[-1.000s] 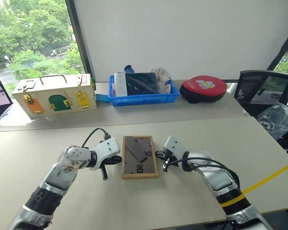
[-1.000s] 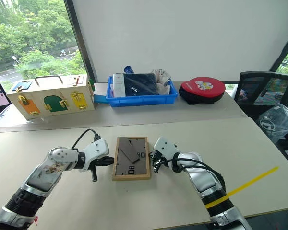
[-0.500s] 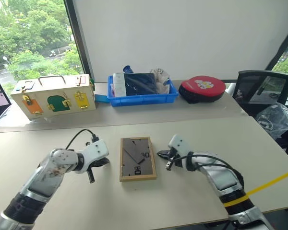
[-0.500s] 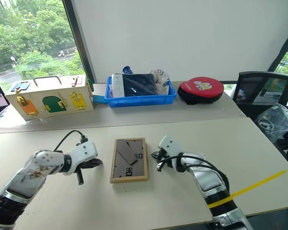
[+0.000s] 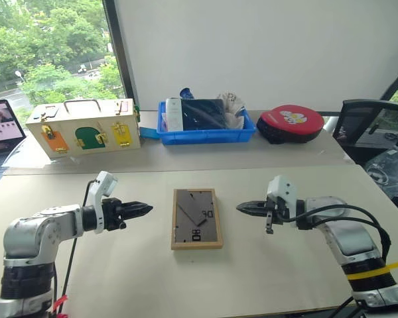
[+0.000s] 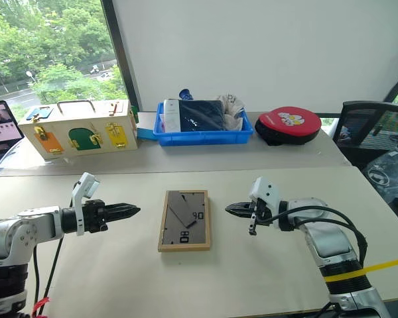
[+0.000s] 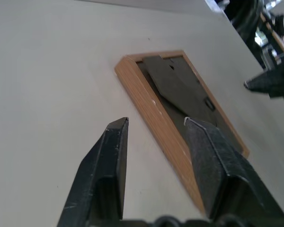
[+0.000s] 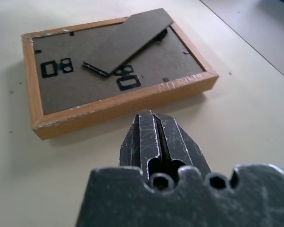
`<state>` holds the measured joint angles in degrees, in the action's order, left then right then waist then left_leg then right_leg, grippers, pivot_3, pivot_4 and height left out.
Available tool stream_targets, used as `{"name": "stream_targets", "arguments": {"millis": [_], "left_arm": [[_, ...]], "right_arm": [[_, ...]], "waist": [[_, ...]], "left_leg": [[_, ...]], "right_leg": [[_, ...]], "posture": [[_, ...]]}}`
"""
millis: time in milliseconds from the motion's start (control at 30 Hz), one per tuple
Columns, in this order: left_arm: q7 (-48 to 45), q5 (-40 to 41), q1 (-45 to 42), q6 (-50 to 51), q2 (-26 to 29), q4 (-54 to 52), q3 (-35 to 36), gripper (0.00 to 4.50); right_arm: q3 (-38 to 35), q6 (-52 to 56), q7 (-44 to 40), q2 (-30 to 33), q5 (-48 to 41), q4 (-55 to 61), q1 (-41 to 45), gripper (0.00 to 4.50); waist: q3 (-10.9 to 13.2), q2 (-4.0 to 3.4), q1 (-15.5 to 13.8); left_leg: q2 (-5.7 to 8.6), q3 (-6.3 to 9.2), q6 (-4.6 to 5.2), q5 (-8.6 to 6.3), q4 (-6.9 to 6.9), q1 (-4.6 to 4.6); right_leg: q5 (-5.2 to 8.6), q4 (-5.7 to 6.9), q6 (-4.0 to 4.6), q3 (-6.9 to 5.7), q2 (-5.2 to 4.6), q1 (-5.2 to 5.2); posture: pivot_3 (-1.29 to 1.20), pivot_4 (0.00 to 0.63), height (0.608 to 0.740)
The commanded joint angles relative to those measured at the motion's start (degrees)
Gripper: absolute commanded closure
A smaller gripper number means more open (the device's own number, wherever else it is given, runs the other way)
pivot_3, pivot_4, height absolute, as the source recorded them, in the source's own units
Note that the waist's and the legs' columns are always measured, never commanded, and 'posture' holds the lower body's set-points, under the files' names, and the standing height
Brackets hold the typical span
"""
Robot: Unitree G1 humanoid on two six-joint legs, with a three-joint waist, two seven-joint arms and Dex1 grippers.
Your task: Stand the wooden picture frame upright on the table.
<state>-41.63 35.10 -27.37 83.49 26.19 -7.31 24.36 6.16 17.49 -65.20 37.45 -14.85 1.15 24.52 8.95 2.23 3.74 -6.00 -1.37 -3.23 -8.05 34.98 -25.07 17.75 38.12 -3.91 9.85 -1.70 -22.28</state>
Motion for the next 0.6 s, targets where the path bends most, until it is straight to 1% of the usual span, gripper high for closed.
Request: {"name": "stream_targets", "arguments": {"millis": [33,100,167,233,400,600], "left_arm": [[5.45,3.18,-0.60,8.95,-3.06,-3.60,2.39,0.65],[7.21,5.42,0.24,9.01,-3.28,-3.63,2.36,0.08],[6.62,8.55,2.42,9.01,-2.38,-5.69,0.26,0.08],[7.47,11.19,4.10,9.01,-1.93,-6.86,-1.22,0.08],[14.37,15.88,4.29,9.01,-5.01,-5.50,-2.18,0.08],[22.87,20.32,5.83,9.01,-8.88,-5.04,-3.07,0.08]], "right_arm": [[-0.18,-2.62,-1.29,0.35,-0.27,-0.86,0.38,4.50],[0.47,-4.43,-1.22,1.01,1.41,-1.77,-0.01,4.50],[1.46,-8.66,0.22,1.80,5.10,-3.79,-0.60,4.50],[1.95,-10.79,1.11,1.85,6.70,-5.04,-0.88,4.50],[3.83,-16.69,3.33,0.75,10.90,-9.18,-0.06,4.50],[7.83,-23.42,4.48,-0.79,16.52,-12.45,3.76,4.50]], "waist": [[0.02,0.03,-0.17],[0.02,0.03,-0.13],[0.02,0.03,0.00],[0.02,0.03,-0.03],[0.02,0.04,-0.30],[0.01,0.02,-0.43]], "left_leg": [[0.02,0.00,0.00,0.00,0.00,-0.04],[0.02,0.04,-0.01,0.00,-0.04,-0.08],[0.02,0.07,-0.01,0.00,-0.09,-0.08],[0.02,0.08,-0.03,0.00,-0.11,-0.07],[0.03,0.09,-0.14,0.05,-0.05,-0.07],[0.05,0.12,-0.19,0.08,-0.04,-0.06]], "right_leg": [[-0.02,0.00,0.03,0.00,-0.02,-0.03],[-0.04,-0.01,0.05,-0.02,-0.02,-0.08],[-0.05,0.00,0.08,-0.03,-0.01,-0.10],[-0.05,-0.02,0.08,-0.03,-0.02,-0.08],[-0.06,-0.01,0.08,-0.05,-0.04,-0.06],[-0.08,-0.01,0.07,-0.07,-0.04,-0.03]], "posture": [[0.00,0.150,0.726],[0.00,0.150,0.726],[0.00,0.150,0.726],[0.00,0.150,0.726],[0.00,0.150,0.726],[0.00,0.150,0.726]]}}
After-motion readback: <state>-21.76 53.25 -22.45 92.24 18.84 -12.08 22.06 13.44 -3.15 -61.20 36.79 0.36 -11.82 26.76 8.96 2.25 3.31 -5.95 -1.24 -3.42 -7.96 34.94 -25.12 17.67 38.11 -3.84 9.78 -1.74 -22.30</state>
